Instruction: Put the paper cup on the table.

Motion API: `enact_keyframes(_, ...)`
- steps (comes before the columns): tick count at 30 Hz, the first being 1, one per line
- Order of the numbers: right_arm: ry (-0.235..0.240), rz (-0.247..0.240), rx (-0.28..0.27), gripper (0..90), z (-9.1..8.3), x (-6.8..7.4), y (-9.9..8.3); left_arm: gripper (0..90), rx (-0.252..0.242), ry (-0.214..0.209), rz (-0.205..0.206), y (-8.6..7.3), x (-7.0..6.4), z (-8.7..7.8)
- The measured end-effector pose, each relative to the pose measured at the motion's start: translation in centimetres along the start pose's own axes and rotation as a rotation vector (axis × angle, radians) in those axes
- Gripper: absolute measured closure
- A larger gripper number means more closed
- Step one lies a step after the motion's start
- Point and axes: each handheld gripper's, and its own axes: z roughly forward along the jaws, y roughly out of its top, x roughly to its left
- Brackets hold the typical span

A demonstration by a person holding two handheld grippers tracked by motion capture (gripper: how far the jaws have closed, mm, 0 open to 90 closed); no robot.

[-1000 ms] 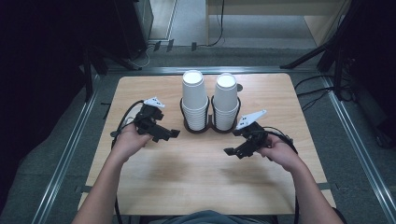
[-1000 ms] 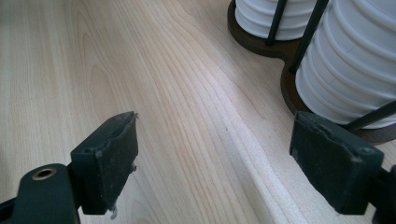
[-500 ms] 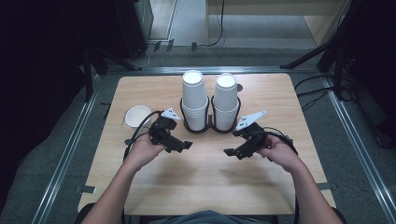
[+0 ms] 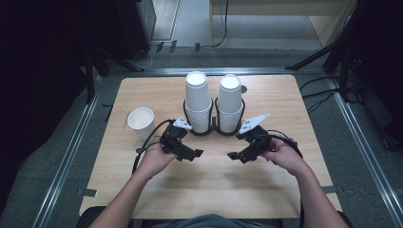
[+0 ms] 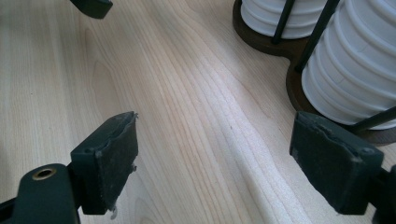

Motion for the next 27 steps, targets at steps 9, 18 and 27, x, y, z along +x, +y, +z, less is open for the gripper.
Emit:
enact_keyframes(9, 0.003, -0.007, 0.015, 15.7, 0.4, 0.4, 0.0, 0.0, 0.008, -0.007, 0.018, 0.1, -1.1, 1.2)
enact_keyframes(18, 0.004, -0.016, 0.027, 15.7, 0.6, 0.7, -0.1, 0.0, 0.016, -0.016, 0.038, 0.4, -1.7, 2.3)
enact_keyframes(27, 0.000, -0.014, 0.033, 15.7, 0.6, 0.9, -0.4, 0.0, 0.027, -0.015, 0.047, 0.5, -1.6, 2.9)
